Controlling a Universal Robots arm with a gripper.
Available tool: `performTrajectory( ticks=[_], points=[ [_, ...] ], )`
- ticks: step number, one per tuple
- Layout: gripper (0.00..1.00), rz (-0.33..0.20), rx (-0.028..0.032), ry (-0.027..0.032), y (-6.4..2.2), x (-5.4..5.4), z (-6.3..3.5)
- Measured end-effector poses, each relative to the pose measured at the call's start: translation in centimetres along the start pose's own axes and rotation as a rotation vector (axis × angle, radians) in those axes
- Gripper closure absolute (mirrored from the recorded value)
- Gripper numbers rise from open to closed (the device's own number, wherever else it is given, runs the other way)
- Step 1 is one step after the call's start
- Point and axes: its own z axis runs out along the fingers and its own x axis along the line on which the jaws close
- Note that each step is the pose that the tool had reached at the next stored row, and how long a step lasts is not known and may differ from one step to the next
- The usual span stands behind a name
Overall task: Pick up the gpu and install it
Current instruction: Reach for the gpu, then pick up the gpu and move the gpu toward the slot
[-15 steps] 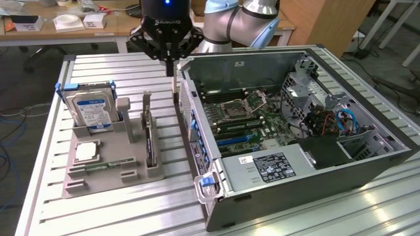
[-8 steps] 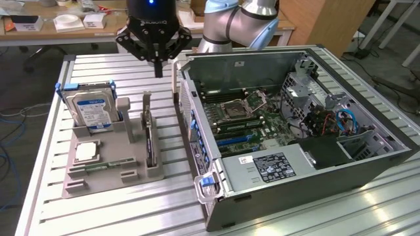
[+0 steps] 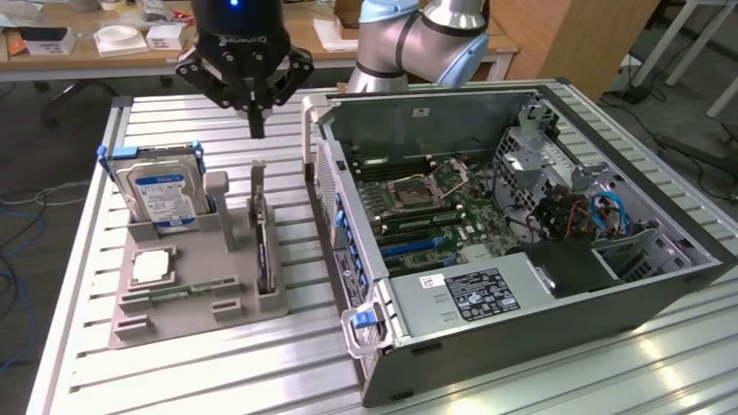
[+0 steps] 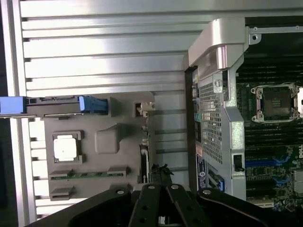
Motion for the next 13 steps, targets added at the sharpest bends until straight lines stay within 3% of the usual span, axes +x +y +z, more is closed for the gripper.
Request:
performTrajectory(
  ticks=[4,13],
  points=[
    [0.90,0.000,-0.0001,-0.0001,-0.08,0.92,-0.02],
    [0.90,0.000,0.0000,0.0000,-0.08,0.91,-0.02]
  ],
)
